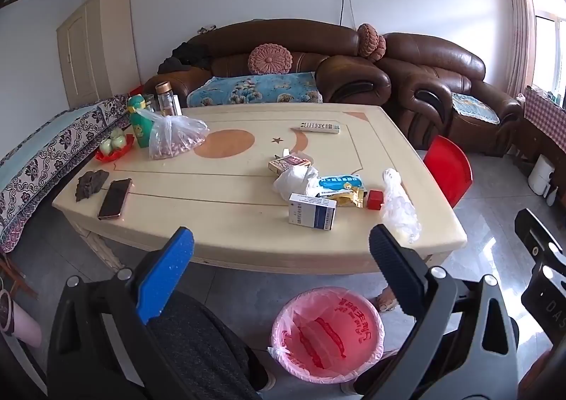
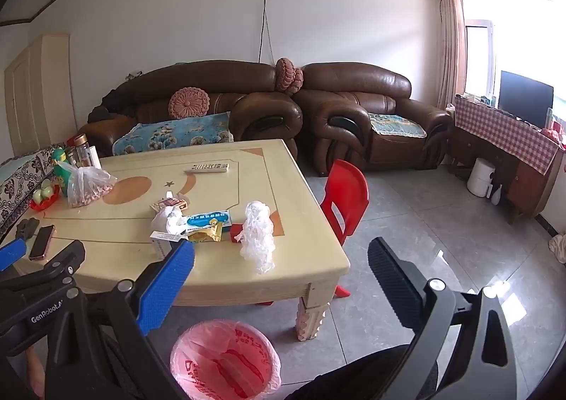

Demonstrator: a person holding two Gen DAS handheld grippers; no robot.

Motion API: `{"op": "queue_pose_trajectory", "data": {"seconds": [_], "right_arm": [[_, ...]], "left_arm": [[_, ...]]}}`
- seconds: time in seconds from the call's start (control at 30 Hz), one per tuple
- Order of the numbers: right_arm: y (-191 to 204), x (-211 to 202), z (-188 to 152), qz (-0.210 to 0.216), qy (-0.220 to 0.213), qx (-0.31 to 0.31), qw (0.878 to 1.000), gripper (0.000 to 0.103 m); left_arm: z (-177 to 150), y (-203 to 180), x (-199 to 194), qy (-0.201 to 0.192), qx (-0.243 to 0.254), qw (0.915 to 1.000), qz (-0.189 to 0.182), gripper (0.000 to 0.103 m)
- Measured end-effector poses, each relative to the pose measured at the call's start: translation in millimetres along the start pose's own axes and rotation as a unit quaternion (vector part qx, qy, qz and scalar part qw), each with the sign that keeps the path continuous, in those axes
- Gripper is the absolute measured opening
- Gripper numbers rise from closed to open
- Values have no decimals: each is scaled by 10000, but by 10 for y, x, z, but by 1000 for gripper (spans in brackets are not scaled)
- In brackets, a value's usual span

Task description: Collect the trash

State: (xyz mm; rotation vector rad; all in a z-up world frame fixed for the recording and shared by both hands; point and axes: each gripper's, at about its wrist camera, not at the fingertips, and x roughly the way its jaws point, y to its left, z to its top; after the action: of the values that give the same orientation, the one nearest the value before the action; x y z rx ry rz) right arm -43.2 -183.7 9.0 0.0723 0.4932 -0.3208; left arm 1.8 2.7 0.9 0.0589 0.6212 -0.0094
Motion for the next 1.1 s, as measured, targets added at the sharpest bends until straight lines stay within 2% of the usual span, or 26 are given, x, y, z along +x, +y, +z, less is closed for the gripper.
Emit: {"op": "queue_pose_trajectory", "data": {"seconds": [1.1], "right_arm": [[81,24,-46,29,33,-3,10000,96]], "left_arm": [[-42,33,57,153,-76,9999,-24,97]]}}
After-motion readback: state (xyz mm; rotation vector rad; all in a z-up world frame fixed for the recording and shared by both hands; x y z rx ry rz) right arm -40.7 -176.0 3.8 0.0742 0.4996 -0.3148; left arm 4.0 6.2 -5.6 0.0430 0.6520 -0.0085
